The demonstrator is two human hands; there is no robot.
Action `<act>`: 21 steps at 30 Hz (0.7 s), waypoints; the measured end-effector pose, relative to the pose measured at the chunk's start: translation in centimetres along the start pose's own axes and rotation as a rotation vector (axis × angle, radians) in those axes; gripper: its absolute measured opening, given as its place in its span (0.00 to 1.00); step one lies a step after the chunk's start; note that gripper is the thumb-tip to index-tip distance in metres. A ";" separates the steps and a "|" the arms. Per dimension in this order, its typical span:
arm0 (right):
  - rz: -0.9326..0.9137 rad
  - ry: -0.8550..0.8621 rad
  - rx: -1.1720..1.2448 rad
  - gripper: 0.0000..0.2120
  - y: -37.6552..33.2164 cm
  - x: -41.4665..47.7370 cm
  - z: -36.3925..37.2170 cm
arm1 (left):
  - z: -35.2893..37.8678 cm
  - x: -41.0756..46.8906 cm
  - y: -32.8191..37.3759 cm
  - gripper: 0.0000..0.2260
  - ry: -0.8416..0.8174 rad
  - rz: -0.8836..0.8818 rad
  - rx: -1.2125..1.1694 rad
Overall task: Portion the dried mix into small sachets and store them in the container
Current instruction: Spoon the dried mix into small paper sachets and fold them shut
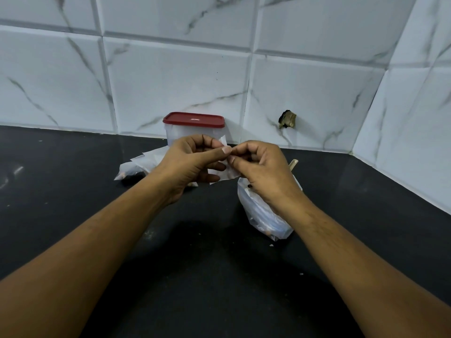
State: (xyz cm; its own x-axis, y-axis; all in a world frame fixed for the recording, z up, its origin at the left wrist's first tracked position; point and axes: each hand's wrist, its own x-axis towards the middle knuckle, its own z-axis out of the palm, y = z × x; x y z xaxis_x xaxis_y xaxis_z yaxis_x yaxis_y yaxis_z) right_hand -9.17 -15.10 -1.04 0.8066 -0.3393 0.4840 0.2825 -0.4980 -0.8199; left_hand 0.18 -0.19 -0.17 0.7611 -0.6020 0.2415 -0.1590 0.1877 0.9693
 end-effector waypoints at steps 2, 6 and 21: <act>0.026 0.000 0.043 0.02 0.0 0.0 0.0 | 0.0 0.0 -0.1 0.15 -0.001 -0.009 -0.005; 0.066 -0.035 0.150 0.03 -0.1 -0.1 -0.1 | -0.2 0.1 -0.3 0.11 -0.003 -0.025 -0.014; 0.062 -0.011 0.115 0.09 0.1 0.1 -0.2 | 0.0 0.1 -0.3 0.12 -0.018 -0.025 0.005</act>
State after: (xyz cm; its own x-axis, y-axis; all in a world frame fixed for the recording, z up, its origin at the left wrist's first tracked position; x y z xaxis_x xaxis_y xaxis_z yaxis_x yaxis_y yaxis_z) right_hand -9.16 -15.30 -0.98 0.8298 -0.3579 0.4282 0.2887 -0.3814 -0.8782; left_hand 0.26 -0.33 -0.45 0.7534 -0.6204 0.2178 -0.1431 0.1686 0.9752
